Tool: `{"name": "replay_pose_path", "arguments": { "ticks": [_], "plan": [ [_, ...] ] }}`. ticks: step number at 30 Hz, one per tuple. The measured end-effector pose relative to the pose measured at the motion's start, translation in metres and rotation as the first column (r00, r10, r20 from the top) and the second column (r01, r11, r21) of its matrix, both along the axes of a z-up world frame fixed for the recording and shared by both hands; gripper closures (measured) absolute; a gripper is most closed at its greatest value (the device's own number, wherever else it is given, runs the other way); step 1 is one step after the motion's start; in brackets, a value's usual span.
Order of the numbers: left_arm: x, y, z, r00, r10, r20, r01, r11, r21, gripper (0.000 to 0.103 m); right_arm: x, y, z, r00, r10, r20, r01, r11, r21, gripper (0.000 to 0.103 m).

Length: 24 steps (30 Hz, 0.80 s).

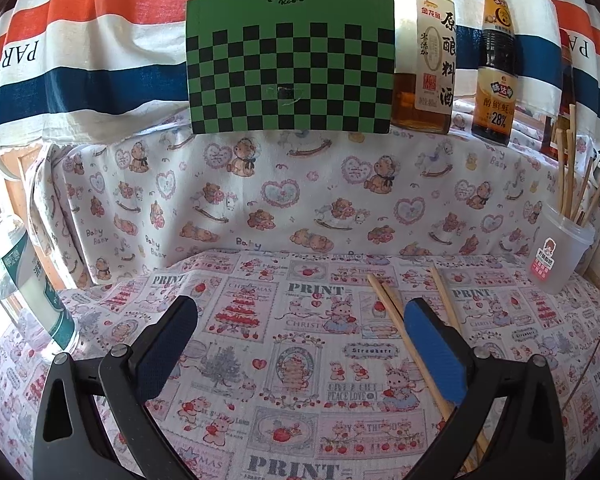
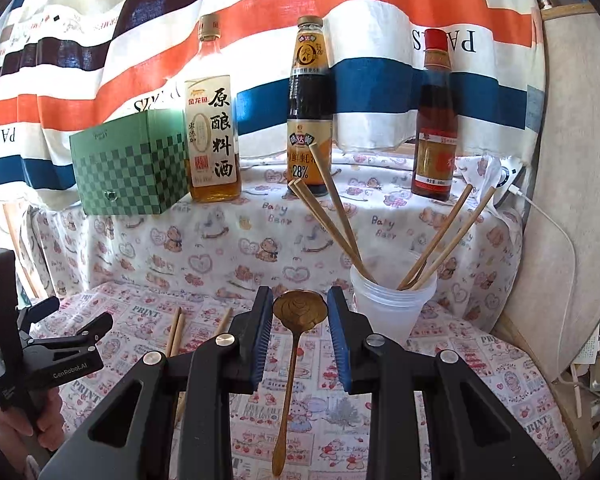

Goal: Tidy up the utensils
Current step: 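Grasp a wooden chopstick with the left tool and lift it while the right tool holds the spoon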

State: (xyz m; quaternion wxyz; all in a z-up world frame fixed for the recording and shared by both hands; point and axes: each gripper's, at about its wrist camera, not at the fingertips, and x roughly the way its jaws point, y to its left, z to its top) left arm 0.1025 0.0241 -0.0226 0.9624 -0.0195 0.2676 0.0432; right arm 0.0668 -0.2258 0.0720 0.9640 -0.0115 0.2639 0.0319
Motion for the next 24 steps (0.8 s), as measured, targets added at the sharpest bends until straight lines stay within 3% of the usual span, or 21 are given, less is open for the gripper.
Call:
{"name": "replay_pose_path", "arguments": {
  "ticks": [9, 11, 13, 14, 17, 24],
  "plan": [
    [-0.007, -0.01, 0.003, 0.999, -0.025, 0.026, 0.023, 0.998, 0.054, 0.001, -0.008, -0.005, 0.009, 0.999, 0.015, 0.037, -0.016, 1.0, 0.021, 0.073],
    [0.002, -0.002, 0.003, 0.998, -0.012, -0.063, 0.011, 1.0, -0.011, 0.001, -0.008, -0.007, 0.01, 0.999, 0.019, 0.042, -0.02, 0.999, 0.031, 0.073],
    [0.006, 0.015, 0.006, 0.994, -0.014, -0.111, -0.003, 0.988, -0.152, 0.001, -0.007, -0.009, 0.011, 0.999, 0.022, 0.047, -0.024, 0.999, 0.034, 0.073],
    [0.008, 0.022, 0.008, 0.992, 0.003, -0.128, -0.029, 0.98, -0.197, 0.003, -0.006, -0.011, 0.011, 0.999, 0.02, 0.051, -0.022, 0.999, 0.034, 0.073],
    [0.021, 0.029, 0.013, 0.984, -0.014, -0.18, -0.033, 0.967, -0.252, 0.023, -0.004, -0.014, 0.011, 0.999, 0.021, 0.048, -0.023, 0.999, 0.035, 0.073],
    [0.069, 0.0, 0.012, 0.95, -0.073, -0.304, 0.008, 0.977, -0.211, 0.05, -0.001, -0.021, 0.014, 0.999, 0.011, 0.047, -0.013, 0.999, 0.047, 0.073]
  ]
}}
